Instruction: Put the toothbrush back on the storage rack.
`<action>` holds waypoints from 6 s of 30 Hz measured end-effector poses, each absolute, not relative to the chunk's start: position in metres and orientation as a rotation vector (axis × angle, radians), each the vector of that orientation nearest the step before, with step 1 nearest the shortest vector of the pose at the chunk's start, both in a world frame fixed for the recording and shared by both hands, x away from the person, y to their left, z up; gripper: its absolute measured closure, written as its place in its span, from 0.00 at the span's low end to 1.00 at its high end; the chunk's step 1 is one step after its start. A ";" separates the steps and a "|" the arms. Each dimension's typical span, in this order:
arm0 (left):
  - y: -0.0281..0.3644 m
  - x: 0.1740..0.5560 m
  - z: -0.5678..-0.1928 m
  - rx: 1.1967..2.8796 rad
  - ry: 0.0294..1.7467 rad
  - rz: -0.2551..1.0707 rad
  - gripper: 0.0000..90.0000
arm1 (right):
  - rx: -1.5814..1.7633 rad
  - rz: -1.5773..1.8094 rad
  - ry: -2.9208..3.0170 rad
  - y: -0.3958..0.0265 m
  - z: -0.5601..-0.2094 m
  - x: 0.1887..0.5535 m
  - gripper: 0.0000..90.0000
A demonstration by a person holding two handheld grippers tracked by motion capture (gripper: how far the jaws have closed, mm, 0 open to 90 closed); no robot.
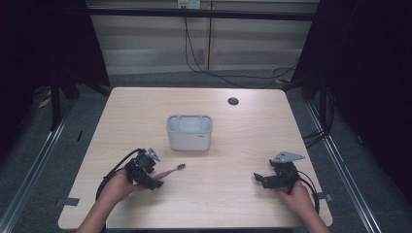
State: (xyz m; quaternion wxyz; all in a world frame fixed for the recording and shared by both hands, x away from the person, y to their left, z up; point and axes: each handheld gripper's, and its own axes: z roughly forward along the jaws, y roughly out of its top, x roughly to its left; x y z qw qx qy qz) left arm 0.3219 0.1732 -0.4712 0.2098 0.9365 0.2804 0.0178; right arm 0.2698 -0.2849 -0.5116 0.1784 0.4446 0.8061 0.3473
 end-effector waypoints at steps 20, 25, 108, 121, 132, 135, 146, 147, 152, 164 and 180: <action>0.144 0.337 -0.460 2.688 0.761 0.010 0.60 | 1.258 0.982 2.278 -0.285 -0.512 0.270 0.14; 0.139 0.340 -0.461 2.700 0.753 0.015 0.63 | 1.260 0.982 2.278 -0.285 -0.512 0.270 0.14; 0.142 0.348 -0.425 2.583 0.775 0.067 0.90 | 1.262 0.983 2.278 -0.285 -0.512 0.270 0.14; 0.146 0.346 -0.410 2.492 0.781 0.078 0.90 | 1.260 0.983 2.278 -0.285 -0.512 0.270 0.14; 0.148 0.347 -0.395 2.420 0.766 0.065 0.90 | 1.260 0.983 2.278 -0.285 -0.512 0.270 0.14; 0.148 0.347 -0.393 2.389 0.774 0.066 0.90 | 1.260 0.982 2.278 -0.285 -0.512 0.270 0.14; 0.154 0.348 -0.381 2.288 0.780 0.079 0.90 | 1.260 0.983 2.278 -0.285 -0.512 0.270 0.14; 0.154 0.348 -0.381 2.288 0.780 0.079 0.90 | 1.260 0.983 2.278 -0.285 -0.512 0.270 0.14; 0.156 0.349 -0.376 2.233 0.792 0.086 0.90 | 1.260 0.982 2.278 -0.285 -0.512 0.270 0.14; 0.163 0.350 -0.365 2.118 0.824 0.163 0.90 | 1.260 0.983 2.278 -0.285 -0.512 0.270 0.14; 0.169 0.350 -0.356 1.994 0.857 0.258 0.90 | 1.261 0.983 2.278 -0.285 -0.512 0.270 0.14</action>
